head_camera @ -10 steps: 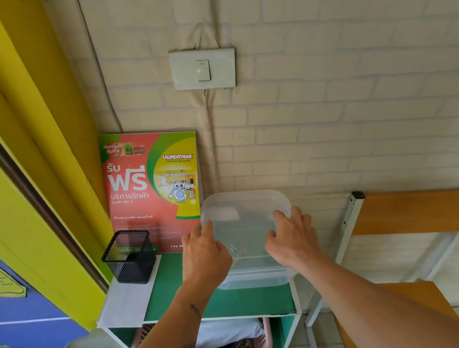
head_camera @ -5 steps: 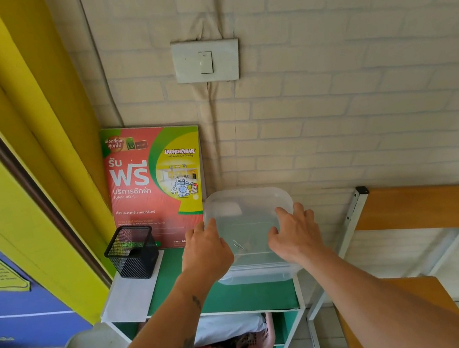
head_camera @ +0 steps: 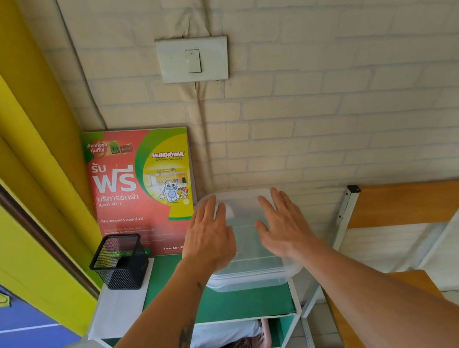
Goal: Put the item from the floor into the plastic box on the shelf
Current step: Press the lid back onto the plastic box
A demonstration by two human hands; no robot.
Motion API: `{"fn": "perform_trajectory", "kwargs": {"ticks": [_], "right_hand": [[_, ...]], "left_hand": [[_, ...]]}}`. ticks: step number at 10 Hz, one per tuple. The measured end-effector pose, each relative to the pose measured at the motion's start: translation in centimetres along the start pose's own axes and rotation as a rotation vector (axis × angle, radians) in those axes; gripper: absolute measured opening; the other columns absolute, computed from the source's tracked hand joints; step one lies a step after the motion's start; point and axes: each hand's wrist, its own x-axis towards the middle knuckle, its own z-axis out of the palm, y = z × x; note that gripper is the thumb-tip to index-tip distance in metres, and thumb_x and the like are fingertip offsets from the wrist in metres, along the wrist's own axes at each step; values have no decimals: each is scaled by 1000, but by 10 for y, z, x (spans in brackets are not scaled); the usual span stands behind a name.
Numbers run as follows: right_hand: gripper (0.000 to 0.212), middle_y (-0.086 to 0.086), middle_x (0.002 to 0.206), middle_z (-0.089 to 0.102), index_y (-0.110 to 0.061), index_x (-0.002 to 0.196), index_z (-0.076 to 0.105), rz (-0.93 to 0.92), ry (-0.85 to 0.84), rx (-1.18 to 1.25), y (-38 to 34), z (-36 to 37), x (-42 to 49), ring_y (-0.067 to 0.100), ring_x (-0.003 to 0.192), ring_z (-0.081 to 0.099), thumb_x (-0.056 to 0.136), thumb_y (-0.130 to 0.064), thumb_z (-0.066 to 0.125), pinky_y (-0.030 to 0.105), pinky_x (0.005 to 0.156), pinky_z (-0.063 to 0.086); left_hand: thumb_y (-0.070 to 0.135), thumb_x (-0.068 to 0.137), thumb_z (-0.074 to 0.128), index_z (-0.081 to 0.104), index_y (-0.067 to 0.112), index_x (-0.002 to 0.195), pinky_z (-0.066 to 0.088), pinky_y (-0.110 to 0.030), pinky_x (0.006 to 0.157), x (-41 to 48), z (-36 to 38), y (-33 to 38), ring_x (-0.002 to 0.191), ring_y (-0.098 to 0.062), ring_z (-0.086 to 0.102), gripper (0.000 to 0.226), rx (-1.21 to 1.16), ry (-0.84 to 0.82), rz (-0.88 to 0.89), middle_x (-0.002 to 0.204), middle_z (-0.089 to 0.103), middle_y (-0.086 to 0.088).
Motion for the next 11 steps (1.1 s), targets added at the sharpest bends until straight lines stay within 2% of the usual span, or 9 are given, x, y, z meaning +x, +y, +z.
{"fn": "perform_trajectory", "kwargs": {"ticks": [2, 5, 8, 9, 10, 11], "right_hand": [[71, 11, 164, -13, -21, 156, 1, -22, -38, -54, 6, 12, 1, 25, 150, -14, 97, -54, 22, 46, 122, 1], [71, 11, 164, -13, -21, 156, 0, -16, -6, -83, 6, 16, 0, 25, 150, -14, 96, -55, 21, 46, 122, 2], [70, 9, 165, -6, -22, 156, 7, -5, 19, -56, 5, 17, -1, 23, 151, -10, 96, -54, 25, 45, 122, 3], [69, 9, 165, -2, -21, 155, 12, -1, 9, -43, 4, 12, -1, 23, 151, -7, 96, -53, 29, 47, 122, 4], [65, 9, 165, 4, -18, 153, 20, -10, -10, -1, 3, -2, -3, 24, 151, 0, 97, -48, 33, 49, 121, 6], [63, 8, 165, 6, -16, 153, 21, 1, 17, 49, 4, -15, -6, 24, 151, 4, 98, -44, 34, 46, 121, 10]], "left_hand": [[44, 95, 19, 7, 4, 152, 0, -41, 122, 5, 18, -3, 150, -29, -4, 71, 34, -165, -15, 163, 0, -17], [47, 94, 12, 6, 4, 153, -2, -41, 121, 5, 22, -5, 150, -29, -4, 72, 135, -179, -3, 163, 0, -16], [46, 95, 13, 10, 3, 152, 0, -41, 121, 6, 22, -5, 150, -30, -1, 72, 137, -161, 11, 162, 4, -17], [44, 95, 19, 12, 2, 151, 3, -42, 121, 7, 17, -3, 149, -30, 2, 71, 112, -172, 4, 162, 7, -18], [36, 94, 33, 18, 1, 149, 12, -42, 121, 11, 4, 1, 148, -31, 9, 67, 34, -184, -16, 160, 15, -19], [29, 91, 39, 26, 1, 145, 18, -41, 120, 11, -9, 1, 146, -30, 16, 62, 23, -142, -45, 156, 24, -17]]}}
